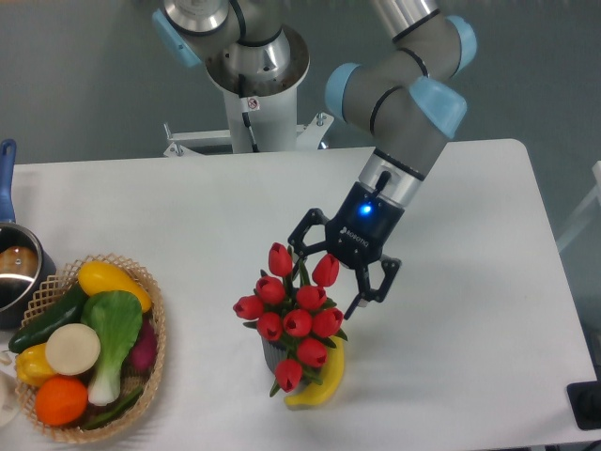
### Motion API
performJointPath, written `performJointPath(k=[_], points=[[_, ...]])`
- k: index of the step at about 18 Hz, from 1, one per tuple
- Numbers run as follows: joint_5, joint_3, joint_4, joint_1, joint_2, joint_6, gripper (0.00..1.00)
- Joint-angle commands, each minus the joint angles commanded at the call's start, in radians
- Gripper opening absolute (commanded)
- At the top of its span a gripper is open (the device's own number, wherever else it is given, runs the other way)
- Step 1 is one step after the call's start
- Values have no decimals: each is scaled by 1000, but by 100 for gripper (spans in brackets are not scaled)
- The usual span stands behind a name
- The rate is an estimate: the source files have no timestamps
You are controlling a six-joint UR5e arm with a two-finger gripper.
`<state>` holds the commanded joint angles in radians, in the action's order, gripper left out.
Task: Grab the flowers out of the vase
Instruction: 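Lower the gripper onto the tulip stems above the vase rim, then close the gripper around the tulip stems and start lifting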
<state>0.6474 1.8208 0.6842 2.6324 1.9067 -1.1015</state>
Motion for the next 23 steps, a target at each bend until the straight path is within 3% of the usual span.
performJointPath(k=[3,7,10,16,23], points=[[-38,-2,0,-2,2,57,97],[-52,-3,0,9,-5,78,30],[-52,-3,0,11,-8,80,1],[-52,-5,0,15,-18,80,0],[-61,-3,2,24,-103,141,0]])
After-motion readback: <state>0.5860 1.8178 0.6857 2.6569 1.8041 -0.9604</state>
